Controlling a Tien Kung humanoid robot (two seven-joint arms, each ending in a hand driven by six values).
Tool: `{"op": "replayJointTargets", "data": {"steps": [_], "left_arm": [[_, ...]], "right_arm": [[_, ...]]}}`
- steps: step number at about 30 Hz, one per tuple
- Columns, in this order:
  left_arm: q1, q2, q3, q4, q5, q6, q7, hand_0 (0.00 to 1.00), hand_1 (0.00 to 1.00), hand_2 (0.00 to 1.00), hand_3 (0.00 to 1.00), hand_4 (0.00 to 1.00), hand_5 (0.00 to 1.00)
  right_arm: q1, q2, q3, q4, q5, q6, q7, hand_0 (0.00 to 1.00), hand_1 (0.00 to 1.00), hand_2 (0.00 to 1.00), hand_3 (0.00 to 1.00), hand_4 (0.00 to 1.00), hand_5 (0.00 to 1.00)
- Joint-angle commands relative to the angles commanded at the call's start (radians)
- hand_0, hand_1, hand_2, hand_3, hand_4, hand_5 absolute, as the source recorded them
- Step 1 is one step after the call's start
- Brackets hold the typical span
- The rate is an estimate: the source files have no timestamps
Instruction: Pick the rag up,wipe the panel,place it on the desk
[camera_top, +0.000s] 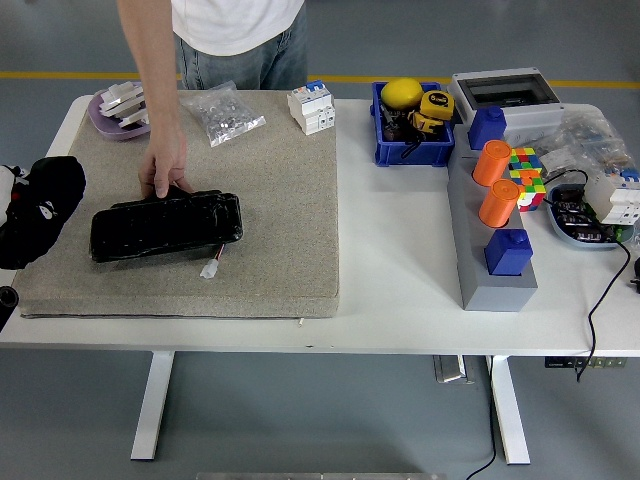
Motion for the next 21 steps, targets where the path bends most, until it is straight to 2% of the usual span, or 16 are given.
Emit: {"op": "replayJointTargets", "data": {"steps": [4, 5, 8, 13, 21], "left_arm": [[0.044, 0.022, 0.012, -0.101, 0.025, -0.024, 0.039, 0.245, 0.2, 0.562, 0.518, 0.352, 0.002], [0.053, 0.023, 0.014, -0.121, 0.031, -0.027, 0.046, 0.246, 0.202, 0.568, 0.526, 0.379, 0.002], [0.077, 0.017, 0.025, -0.167, 0.04, -0.036, 0.064, 0.246, 0.202, 0.568, 0.526, 0.379, 0.002], [0.093, 0.003, 0.05, -0.192, 0.04, -0.032, 0.073, 0.244, 0.199, 0.567, 0.531, 0.394, 0.002], [0.096, -0.01, 0.118, -0.196, 0.015, 0.011, 0.083, 0.241, 0.199, 0.569, 0.533, 0.405, 0.002]], "right_arm": [[-0.001, -0.002, 0.005, 0.0, -0.001, 0.0, 0.001, 0.892, 0.741, 0.758, 0.776, 0.998, 0.998], [-0.001, -0.002, 0.006, 0.0, -0.001, 0.0, 0.001, 0.891, 0.741, 0.757, 0.776, 0.998, 0.998], [-0.003, -0.001, 0.008, -0.001, -0.002, 0.001, 0.001, 0.891, 0.741, 0.757, 0.776, 0.998, 0.998], [-0.002, -0.003, 0.011, 0.0, -0.006, 0.0, 0.001, 0.892, 0.741, 0.757, 0.777, 0.998, 0.998], [-0.003, -0.005, 0.018, 0.0, -0.012, -0.002, 0.002, 0.892, 0.74, 0.757, 0.777, 0.998, 0.998]]}}
